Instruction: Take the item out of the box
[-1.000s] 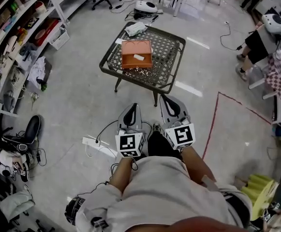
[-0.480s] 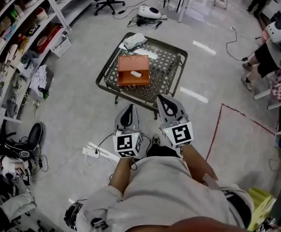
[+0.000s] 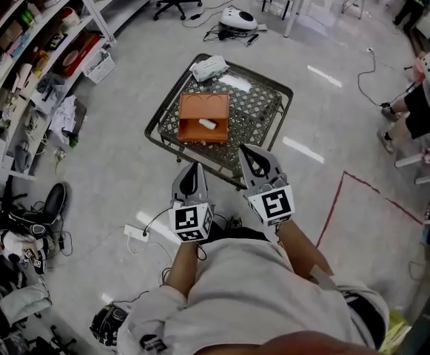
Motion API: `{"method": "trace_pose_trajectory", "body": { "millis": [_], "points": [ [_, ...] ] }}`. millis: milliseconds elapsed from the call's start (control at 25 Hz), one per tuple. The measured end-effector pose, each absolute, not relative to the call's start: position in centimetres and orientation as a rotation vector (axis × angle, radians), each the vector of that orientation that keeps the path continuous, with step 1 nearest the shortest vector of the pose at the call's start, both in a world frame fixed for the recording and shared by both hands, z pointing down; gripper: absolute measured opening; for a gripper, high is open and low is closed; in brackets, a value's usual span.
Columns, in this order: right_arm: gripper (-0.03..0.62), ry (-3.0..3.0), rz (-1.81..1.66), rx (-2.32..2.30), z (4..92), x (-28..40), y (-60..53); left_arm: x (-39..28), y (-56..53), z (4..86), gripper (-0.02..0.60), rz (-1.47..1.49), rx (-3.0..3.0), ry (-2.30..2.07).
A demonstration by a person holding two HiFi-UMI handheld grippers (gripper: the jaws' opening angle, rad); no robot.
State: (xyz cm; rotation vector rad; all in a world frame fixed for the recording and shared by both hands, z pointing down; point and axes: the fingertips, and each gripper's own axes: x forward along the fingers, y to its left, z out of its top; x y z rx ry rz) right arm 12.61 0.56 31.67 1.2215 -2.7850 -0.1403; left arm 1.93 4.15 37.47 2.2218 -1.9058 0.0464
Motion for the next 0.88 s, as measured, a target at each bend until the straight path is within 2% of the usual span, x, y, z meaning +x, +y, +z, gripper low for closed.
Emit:
{"method": "trace_pose_trajectory", "body": {
  "millis": [880],
  "points": [
    [0.005,-2.590,0.023,1.153,40.9,4.3,-12.3,-6.7,-10.2,44.6,0.009,0.089,2.167,-1.756]
  ]
}}
